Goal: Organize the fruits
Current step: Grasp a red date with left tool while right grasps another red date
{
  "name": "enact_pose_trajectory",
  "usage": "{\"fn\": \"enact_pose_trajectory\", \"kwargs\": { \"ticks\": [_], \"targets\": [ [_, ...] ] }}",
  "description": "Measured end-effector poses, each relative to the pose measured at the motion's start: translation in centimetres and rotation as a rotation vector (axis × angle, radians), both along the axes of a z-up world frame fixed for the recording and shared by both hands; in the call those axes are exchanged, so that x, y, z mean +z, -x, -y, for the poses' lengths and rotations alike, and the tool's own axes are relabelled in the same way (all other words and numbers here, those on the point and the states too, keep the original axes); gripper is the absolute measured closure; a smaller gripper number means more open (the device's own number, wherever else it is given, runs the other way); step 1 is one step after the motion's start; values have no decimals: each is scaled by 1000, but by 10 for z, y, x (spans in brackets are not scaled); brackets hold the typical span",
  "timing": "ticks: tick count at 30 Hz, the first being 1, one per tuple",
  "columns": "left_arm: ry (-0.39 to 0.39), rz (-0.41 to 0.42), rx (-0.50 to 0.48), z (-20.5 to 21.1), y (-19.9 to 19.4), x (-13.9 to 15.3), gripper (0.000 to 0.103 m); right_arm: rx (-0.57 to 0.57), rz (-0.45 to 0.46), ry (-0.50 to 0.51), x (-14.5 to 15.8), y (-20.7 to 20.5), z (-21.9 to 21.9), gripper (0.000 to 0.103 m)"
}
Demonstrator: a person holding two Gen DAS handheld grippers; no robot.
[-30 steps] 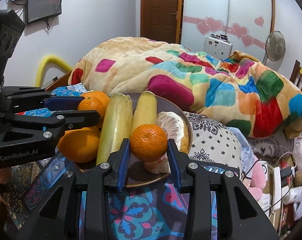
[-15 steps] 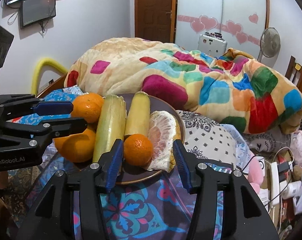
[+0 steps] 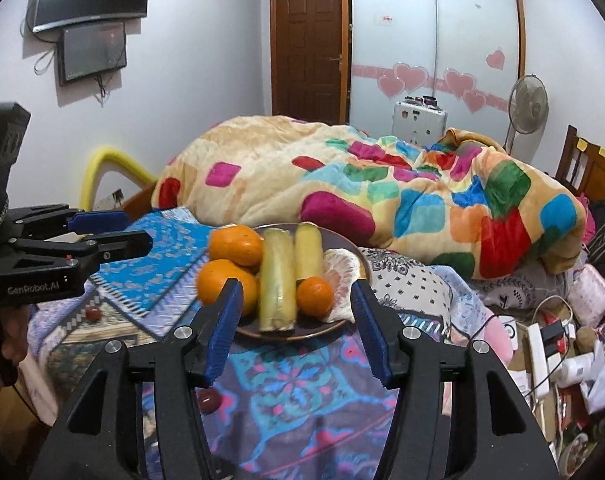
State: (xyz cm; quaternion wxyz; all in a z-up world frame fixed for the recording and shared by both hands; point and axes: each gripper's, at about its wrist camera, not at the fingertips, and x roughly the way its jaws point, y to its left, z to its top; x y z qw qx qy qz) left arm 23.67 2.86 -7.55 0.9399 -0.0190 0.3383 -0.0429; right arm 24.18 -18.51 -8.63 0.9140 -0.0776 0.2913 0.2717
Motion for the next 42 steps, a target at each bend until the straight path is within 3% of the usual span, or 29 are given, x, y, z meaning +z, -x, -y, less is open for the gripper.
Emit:
{"fn": "enact_pose_trajectory", "kwargs": {
  "ticks": [10, 19, 28, 38, 42],
  "targets": [
    [-15, -48, 65, -42, 44, -22, 51, 5, -39, -25, -13, 27, 1, 50],
    [16, -118, 100, -73, 64, -63, 51, 23, -103, 12, -49, 41, -14, 50],
    [24, -186, 64, -85, 71, -103, 55, 50, -172, 51, -89, 40, -34, 50],
    [8, -175, 45, -81, 62, -114, 66, 55, -148, 89, -99, 40, -42, 80],
    [5, -162, 47, -82, 58, -114, 80, 55, -138, 93, -99, 40, -44, 87]
  ]
}}
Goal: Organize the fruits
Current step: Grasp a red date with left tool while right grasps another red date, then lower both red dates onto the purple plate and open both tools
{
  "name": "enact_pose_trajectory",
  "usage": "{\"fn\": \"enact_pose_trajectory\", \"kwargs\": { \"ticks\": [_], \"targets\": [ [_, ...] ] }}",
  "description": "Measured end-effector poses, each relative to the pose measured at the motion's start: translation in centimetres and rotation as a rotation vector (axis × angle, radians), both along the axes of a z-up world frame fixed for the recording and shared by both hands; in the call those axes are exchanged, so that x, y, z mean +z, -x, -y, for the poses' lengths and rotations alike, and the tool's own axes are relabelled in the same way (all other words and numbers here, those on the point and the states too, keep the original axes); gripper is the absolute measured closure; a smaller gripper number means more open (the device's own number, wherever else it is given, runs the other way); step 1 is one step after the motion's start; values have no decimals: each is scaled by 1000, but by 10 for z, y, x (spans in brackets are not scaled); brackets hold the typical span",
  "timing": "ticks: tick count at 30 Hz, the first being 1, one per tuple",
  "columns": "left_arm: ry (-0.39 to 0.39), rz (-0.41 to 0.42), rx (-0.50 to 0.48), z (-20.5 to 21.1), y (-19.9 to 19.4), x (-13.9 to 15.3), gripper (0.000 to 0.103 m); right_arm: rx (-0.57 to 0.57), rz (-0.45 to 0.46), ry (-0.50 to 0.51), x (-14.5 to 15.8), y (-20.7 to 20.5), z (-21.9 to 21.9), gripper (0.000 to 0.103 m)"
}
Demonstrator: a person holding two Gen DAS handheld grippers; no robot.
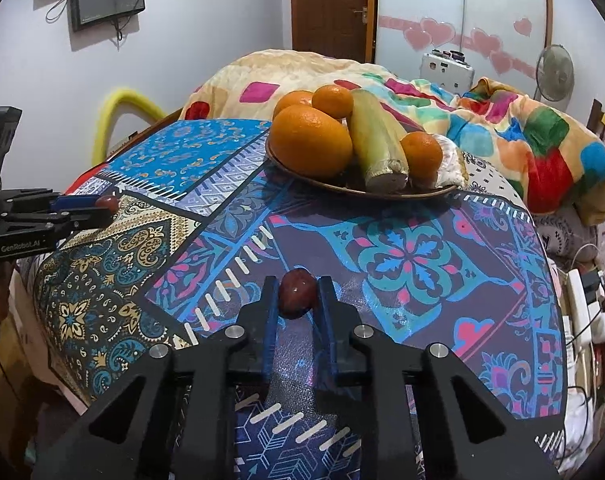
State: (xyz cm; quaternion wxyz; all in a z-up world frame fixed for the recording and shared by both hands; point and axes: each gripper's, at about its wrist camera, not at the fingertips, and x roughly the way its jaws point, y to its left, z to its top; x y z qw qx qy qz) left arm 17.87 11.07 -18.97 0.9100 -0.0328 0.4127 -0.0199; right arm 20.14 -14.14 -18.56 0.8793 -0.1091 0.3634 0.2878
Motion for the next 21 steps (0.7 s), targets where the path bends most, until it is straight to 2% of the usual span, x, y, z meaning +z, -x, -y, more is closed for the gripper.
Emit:
{"fn": "enact_pose_trajectory", "kwargs": {
  "ticks": [1, 9, 21],
  "targets": [
    [3, 2, -6, 0, -1, 0, 85, 1, 4, 2, 0, 1, -1, 89],
    [8, 7, -14, 5, 1, 7, 86, -2, 6, -33, 9, 0, 6, 90],
    [43, 124, -62, 38, -13, 58, 86, -59, 89, -86, 46, -6, 39, 90]
  ]
}}
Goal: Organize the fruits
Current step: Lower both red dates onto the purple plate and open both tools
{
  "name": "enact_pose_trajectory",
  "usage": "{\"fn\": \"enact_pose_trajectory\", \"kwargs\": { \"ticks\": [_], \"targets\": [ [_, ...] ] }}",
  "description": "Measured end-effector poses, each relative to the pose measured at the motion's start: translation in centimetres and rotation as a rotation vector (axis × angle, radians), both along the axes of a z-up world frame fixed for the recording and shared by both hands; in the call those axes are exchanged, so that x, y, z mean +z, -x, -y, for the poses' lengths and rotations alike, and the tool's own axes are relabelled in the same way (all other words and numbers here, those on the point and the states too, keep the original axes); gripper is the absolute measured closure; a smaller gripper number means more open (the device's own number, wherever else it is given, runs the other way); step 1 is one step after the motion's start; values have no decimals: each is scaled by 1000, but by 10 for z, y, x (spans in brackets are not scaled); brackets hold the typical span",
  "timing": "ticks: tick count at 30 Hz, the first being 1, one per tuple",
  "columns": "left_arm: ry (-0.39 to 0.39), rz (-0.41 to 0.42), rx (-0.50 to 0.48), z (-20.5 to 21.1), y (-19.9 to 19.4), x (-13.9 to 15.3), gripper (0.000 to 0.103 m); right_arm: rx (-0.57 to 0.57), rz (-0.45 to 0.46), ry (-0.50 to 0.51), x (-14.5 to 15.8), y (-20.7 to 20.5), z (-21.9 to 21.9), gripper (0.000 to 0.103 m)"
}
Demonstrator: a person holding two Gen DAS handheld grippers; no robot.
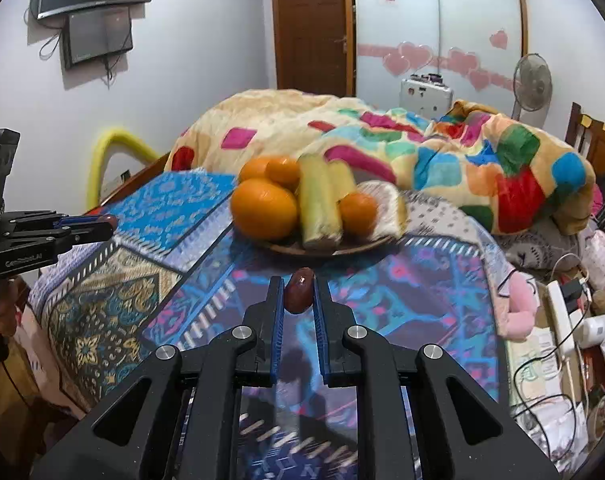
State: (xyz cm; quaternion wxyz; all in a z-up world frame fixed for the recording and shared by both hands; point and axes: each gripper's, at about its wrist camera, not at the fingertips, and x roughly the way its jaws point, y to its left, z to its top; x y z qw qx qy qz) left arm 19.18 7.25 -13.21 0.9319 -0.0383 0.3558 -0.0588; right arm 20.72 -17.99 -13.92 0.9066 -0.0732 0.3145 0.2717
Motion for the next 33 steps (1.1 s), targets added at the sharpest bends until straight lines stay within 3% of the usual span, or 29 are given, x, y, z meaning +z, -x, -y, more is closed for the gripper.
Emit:
{"fn": "enact_pose_trajectory", "kwargs": {
  "ticks": [12, 25, 33],
  "targets": [
    [14, 38, -71, 44, -53, 19, 86, -30, 53, -25, 19, -36, 13, 90],
    [0, 22, -136, 78, -110, 8, 86, -8, 46, 10, 10, -77, -4, 90],
    [-27, 21, -150, 87, -122, 1, 86, 4, 14, 47, 5, -103, -15, 90]
  ]
}}
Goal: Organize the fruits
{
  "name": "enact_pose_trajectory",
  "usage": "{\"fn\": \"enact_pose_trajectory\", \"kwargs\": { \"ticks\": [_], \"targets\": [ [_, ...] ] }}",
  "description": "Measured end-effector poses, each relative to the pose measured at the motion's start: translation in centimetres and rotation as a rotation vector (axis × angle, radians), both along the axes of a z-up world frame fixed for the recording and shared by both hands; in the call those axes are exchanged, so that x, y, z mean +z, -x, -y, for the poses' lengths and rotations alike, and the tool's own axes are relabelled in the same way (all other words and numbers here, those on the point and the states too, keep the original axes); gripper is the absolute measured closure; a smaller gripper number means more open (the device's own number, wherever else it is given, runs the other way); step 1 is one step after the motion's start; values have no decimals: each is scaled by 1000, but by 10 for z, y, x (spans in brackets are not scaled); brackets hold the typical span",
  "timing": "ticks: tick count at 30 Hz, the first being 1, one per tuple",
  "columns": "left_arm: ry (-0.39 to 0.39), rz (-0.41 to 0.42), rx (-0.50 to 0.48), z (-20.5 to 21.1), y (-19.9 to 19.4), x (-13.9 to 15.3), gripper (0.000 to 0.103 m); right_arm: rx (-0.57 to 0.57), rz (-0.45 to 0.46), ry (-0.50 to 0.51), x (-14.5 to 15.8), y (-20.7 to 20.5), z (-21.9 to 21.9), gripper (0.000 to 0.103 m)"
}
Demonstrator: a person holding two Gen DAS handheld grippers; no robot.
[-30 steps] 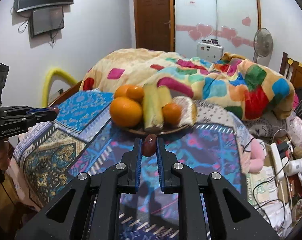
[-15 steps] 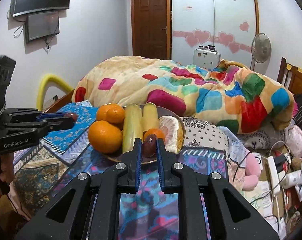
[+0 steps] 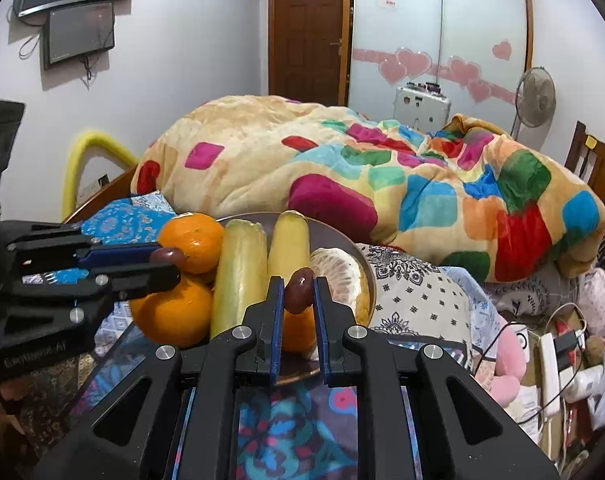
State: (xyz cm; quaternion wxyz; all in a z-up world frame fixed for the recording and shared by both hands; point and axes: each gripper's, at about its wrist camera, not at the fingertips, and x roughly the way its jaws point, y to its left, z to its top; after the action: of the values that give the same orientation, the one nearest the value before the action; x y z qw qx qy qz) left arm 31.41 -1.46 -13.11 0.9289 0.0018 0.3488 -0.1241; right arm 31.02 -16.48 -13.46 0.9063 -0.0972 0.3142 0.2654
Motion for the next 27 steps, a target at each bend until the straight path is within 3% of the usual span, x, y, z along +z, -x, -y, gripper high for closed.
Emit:
{"fn": "enact_pose_trajectory", "kwargs": {
  "ticks": [9, 14, 17, 19, 21, 27],
  "targets": [
    [-23, 16, -3, 3, 0, -4, 82, 35, -49, -18, -6, -10, -9, 90],
    [-7, 9, 2, 1, -1, -4, 80, 45, -33, 28, -9, -7, -18, 90],
    [-6, 8, 1, 1, -1, -4, 72, 45, -38, 33, -8, -7, -17, 88],
    [-9, 8, 6, 2, 0, -4, 60, 42, -39, 29, -7, -7, -15, 78],
    [-9, 10, 9, 1, 1, -4, 59, 40, -35, 17, -6, -6, -13, 68],
    [17, 23, 37, -9, 13, 5, 59, 14, -8, -13, 5, 5, -1, 68]
  ]
}}
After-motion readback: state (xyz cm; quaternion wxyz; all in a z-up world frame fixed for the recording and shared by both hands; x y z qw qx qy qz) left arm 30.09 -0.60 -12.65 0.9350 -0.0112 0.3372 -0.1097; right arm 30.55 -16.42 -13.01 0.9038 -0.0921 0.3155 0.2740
